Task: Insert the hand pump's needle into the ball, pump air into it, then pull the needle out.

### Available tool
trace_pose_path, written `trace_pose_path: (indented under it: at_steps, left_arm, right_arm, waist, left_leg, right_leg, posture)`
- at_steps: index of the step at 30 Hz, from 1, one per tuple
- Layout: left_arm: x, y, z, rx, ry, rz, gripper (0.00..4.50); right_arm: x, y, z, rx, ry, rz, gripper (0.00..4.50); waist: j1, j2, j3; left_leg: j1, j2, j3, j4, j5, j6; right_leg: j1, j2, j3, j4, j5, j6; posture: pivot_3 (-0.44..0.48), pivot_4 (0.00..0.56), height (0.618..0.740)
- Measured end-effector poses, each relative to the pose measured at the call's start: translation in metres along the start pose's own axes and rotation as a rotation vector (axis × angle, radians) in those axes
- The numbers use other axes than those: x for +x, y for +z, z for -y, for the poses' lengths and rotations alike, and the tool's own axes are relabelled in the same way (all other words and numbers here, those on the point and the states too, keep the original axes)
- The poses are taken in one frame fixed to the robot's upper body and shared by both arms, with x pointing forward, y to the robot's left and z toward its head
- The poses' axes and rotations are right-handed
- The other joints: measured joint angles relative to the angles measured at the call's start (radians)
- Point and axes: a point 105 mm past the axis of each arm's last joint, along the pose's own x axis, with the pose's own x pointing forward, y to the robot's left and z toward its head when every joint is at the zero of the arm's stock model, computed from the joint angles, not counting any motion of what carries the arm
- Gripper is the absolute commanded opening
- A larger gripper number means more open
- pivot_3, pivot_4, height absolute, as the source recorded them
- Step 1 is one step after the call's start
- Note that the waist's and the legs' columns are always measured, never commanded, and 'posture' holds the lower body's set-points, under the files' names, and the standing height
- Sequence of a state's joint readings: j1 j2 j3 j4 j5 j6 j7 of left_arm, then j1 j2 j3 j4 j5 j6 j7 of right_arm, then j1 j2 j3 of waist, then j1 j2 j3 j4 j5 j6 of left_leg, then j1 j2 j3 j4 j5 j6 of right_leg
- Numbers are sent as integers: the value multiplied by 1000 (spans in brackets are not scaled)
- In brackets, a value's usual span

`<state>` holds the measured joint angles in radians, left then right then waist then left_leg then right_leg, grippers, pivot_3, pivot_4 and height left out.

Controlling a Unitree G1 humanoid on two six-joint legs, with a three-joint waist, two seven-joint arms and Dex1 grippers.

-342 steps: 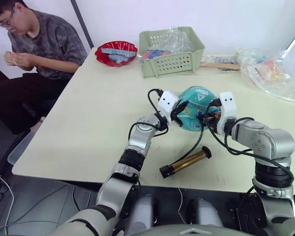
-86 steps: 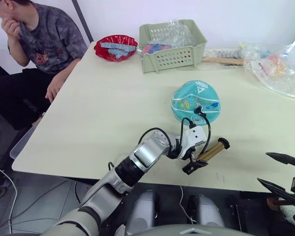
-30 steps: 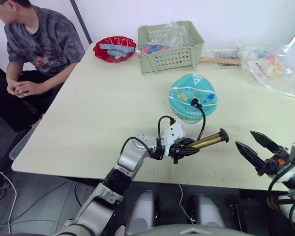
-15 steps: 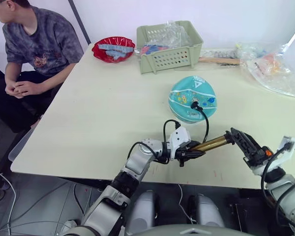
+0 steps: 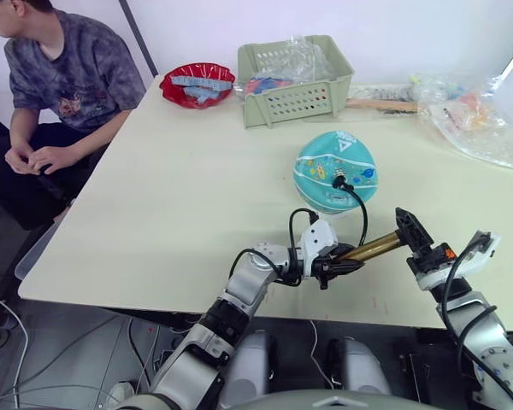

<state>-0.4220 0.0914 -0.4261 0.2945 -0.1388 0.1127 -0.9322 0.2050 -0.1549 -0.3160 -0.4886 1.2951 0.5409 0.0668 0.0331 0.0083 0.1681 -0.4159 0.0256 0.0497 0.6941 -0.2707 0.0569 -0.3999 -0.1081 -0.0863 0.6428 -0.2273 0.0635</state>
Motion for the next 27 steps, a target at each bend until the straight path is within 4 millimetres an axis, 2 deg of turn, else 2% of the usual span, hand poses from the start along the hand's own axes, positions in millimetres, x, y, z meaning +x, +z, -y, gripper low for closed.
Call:
trace_pose_path:
  at_steps: [19,21,22,24,25,26,27]
  left_arm:
    - [2,-1,1,-6,-1,3,1185]
    - [2,-1,1,-6,-1,3,1185]
    - [1,0,1,-7,-2,5,1185]
    - [2,1,1,-3,-5,12,1185]
    - [2,1,1,-3,-5,13,1185]
    - [3,1,1,-4,-6,14,1185]
    - [3,2,1,-4,-4,16,1185]
  right_arm:
    - [0,-2,0,-44,7,-11,4500]
    - [0,-2,0,-44,7,-12,3991]
    - [0,-2,1,-45,3,-10,3880]
    - [-1,0,6,-50,-15,-2,2755]
    - [-1,0,6,-51,-17,-2,2755]
    - [-1,0,7,-52,-18,-4,2101]
    - [-1,-1,7,-53,-18,-4,1789]
  waist:
    - [-19,0,0]
    - [-18,0,0]
    - [-18,0,0]
    - [-18,0,0]
    - [-18,0,0]
    - [-19,0,0]
    - [-19,0,0]
  left_leg:
    - [0,1,0,0,0,0]
    - [0,1,0,0,0,0]
    - [0,1,0,0,0,0]
    - [0,1,0,0,0,0]
    - [0,1,0,0,0,0]
    - [0,1,0,0,0,0]
    - [0,1,0,0,0,0]
  right_leg:
    - [0,0,0,0,0,0]
    - [0,0,0,0,0,0]
    - [0,0,0,0,0,0]
    - [0,0,0,0,0,0]
    - [0,0,0,0,0,0]
    - [0,0,0,0,0,0]
    - [-1,0,0,0,0,0]
  posture:
    - [0,150,740]
    - [0,150,740]
    - [0,150,740]
    - [0,150,740]
    - [0,150,740]
    - [0,150,740]
    - [0,150,740]
